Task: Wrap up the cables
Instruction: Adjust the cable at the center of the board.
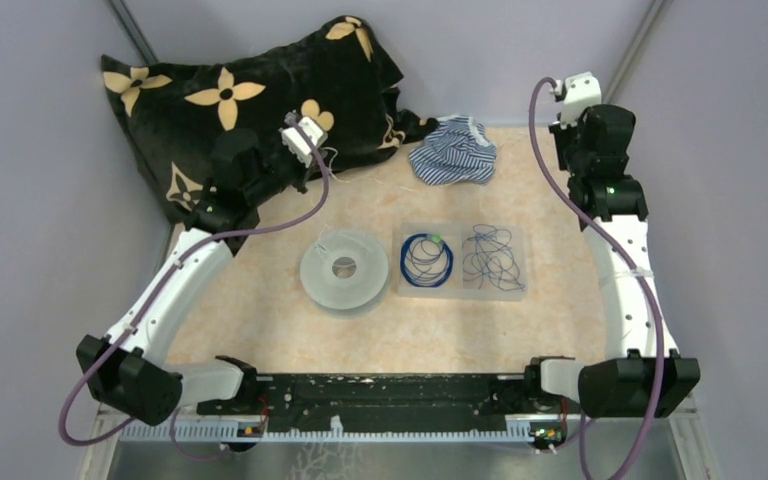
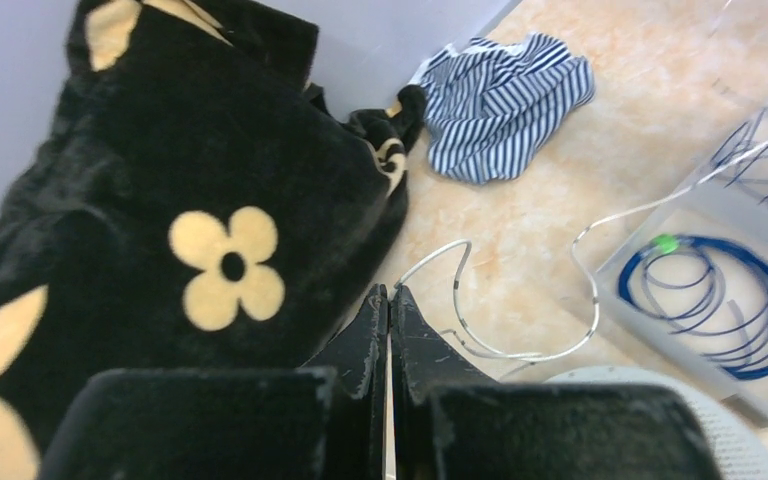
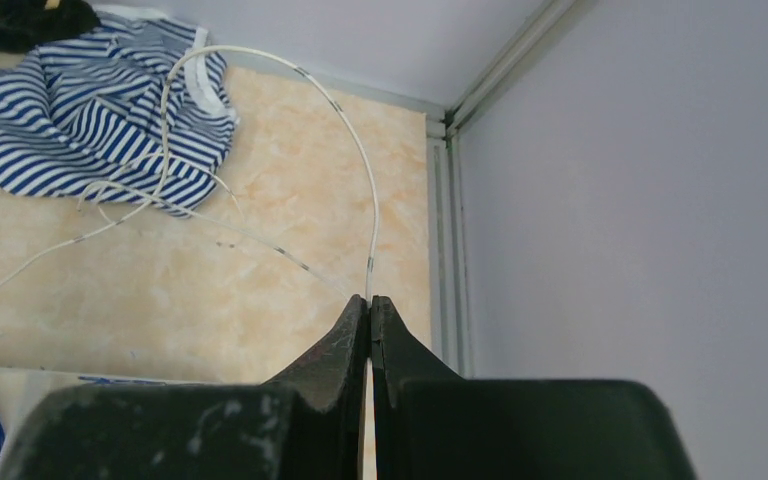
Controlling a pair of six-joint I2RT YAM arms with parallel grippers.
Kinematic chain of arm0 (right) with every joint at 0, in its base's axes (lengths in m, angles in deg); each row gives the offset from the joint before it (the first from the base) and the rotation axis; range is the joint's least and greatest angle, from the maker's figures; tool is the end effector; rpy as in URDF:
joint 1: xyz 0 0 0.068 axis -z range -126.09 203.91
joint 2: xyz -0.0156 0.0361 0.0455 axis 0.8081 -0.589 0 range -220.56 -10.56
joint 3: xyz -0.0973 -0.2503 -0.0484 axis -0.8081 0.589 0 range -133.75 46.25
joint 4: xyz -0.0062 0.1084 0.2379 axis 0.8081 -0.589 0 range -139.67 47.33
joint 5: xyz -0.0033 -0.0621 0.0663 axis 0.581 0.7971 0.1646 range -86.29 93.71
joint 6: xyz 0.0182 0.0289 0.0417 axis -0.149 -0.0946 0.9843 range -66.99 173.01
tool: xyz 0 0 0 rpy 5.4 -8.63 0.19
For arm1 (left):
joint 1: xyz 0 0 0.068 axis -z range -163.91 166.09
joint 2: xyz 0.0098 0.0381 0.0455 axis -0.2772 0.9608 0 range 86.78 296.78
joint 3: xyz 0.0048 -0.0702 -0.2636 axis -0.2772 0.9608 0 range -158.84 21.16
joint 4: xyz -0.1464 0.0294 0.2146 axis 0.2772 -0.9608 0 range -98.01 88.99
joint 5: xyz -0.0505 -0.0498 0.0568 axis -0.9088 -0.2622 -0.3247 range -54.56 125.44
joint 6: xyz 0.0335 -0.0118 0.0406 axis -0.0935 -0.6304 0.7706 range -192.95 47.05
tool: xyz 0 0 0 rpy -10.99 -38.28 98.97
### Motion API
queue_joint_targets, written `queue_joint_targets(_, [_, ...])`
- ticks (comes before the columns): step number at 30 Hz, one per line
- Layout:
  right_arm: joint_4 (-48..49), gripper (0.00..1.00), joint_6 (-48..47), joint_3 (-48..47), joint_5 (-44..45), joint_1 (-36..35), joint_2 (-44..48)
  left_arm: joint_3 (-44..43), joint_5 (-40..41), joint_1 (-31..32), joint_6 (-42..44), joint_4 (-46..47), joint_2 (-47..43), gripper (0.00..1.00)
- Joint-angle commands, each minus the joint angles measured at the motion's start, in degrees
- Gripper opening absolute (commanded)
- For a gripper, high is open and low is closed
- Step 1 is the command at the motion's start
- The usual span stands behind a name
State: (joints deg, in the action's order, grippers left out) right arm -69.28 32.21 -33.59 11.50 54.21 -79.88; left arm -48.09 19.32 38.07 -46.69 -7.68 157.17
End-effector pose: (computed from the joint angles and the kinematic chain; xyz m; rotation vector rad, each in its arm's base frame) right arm 0.2616 -0.0062 0.4340 -0.2377 1.8511 -0.3814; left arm 0.2603 -0.1156 0.4026 0.8822 1.4592 -0.1843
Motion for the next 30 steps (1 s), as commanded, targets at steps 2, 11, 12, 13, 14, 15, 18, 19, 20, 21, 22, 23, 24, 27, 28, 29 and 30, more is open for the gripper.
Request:
queue_joint_targets(2, [1.5, 0.0, 0.9, -1.4, -2.4, 0.4, -5.8, -8.7, -3.2, 0.8, -10.1, -4.3, 6.3, 0.0])
queue_joint_targets(11, [-14.0, 0.75, 7.8, -14.2, -24.8, 0.3, -16.0, -20.4, -0.6, 4.5, -21.5, -11.0, 15.4, 0.0])
queue_joint_targets(12, [-13.4, 0.8, 8.6, -13.7, -28.1, 0.0, -14.8, -20.9, -0.9, 4.6, -22.6, -11.3, 15.9, 0.0])
queue_joint_targets(13, [-13.0, 0.83, 9.2, -13.4, -30.7, -0.4, -13.7, -21.3, -1.3, 4.7, -23.8, -11.6, 16.3, 0.0])
queue_joint_targets(14, [-12.7, 0.84, 9.4, -13.3, -33.1, -1.3, -12.8, -21.5, -1.7, 4.7, -24.8, -11.7, 16.5, 0.0])
queue_joint_targets(15, [-12.3, 0.84, 9.4, -13.1, -35.2, -2.5, -11.9, -21.5, -2.0, 4.9, -25.6, -11.8, 16.7, 0.0])
queue_joint_targets(18, [-10.0, 0.86, 8.9, -11.0, -41.5, -7.4, -9.3, -21.8, -3.2, 5.4, -27.7, -12.2, 17.3, 0.0])
queue_joint_targets(19, [-8.6, 0.87, 8.8, -10.1, -43.6, -9.0, -8.7, -21.8, -3.8, 5.5, -28.2, -12.3, 17.3, 0.0])
queue_joint_targets(20, [-6.9, 0.89, 9.1, -9.1, -45.9, -10.5, -8.3, -21.8, -4.3, 5.7, -28.9, -12.3, 17.4, 0.0])
queue_joint_targets(21, [-5.1, 0.89, 9.2, -8.2, -47.9, -11.8, -8.1, -21.8, -5.0, 5.8, -29.5, -12.3, 17.3, 0.0])
queue_joint_targets(22, [-3.4, 0.89, 9.3, -7.4, -49.8, -13.1, -8.2, -21.8, -5.8, 5.8, -30.1, -12.3, 17.3, 0.0])
queue_joint_targets(23, [-2.0, 0.89, 9.2, -6.8, -51.1, -14.7, -8.6, -21.8, -7.1, 5.9, -30.3, -12.3, 17.2, 0.0])
queue_joint_targets(24, [-0.8, 0.89, 8.9, -6.3, -51.9, -16.0, -9.0, -21.8, -7.8, 6.0, -30.6, -12.2, 17.1, 0.0])
queue_joint_targets(27, [1.7, 0.89, 6.6, -5.0, -54.5, -19.9, -10.7, -21.5, -9.8, 6.2, -31.7, -12.1, 16.5, 0.0])
queue_joint_targets(28, [2.3, 0.89, 5.6, -4.5, -54.6, -21.1, -11.5, -21.4, -10.4, 6.3, -32.1, -12.0, 16.3, 0.0])
queue_joint_targets(29, [2.9, 0.89, 4.5, -4.0, -54.6, -22.1, -12.1, -21.1, -11.1, 6.3, -32.5, -11.8, 16.1, 0.0])
queue_joint_targets(30, [3.7, 0.89, 3.9, -3.5, -54.9, -23.0, -12.8, -20.8, -11.7, 6.4, -32.8, -11.5, 15.8, 0.0])
